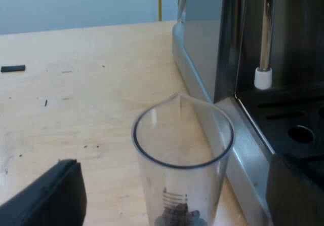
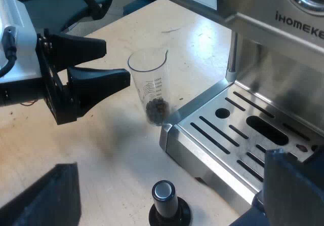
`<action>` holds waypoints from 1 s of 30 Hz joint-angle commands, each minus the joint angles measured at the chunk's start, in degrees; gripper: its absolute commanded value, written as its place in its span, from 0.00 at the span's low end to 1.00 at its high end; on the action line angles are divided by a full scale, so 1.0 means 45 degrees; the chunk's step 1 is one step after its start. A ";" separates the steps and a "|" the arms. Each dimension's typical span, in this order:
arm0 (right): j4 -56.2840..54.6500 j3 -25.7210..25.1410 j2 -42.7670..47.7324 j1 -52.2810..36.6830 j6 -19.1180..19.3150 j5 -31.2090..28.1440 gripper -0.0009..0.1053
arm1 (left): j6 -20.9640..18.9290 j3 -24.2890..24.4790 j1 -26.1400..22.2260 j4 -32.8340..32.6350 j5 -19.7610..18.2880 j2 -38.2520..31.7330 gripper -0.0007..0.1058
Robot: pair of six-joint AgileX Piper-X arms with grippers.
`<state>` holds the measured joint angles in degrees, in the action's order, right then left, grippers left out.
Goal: Pour the beans into the coffee machine
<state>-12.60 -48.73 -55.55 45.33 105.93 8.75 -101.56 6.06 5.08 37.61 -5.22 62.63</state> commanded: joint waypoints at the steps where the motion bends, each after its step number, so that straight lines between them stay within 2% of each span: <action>1: 0.0184 -0.0158 0.0041 0.0014 0.0087 0.0053 0.75 | -0.0063 0.0050 0.0019 0.0294 0.0116 0.0220 0.81; 8: 0.0184 -0.0158 0.0041 0.0014 0.0087 0.0053 0.75 | -0.0063 0.0170 0.0019 0.1374 0.0064 0.1249 0.81; 15: 0.0184 -0.0158 0.0041 0.0014 0.0087 0.0053 0.75 | -0.0063 0.0747 0.0019 0.1547 0.0064 0.2510 0.81; 30: 0.0184 -0.0158 0.0041 0.0014 0.0087 0.0053 0.75 | -0.0063 0.1325 0.0019 0.3132 -0.0219 0.4833 0.79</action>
<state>-12.60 -48.73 -55.55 45.33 105.85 8.75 -101.56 11.61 5.08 50.08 -5.99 84.54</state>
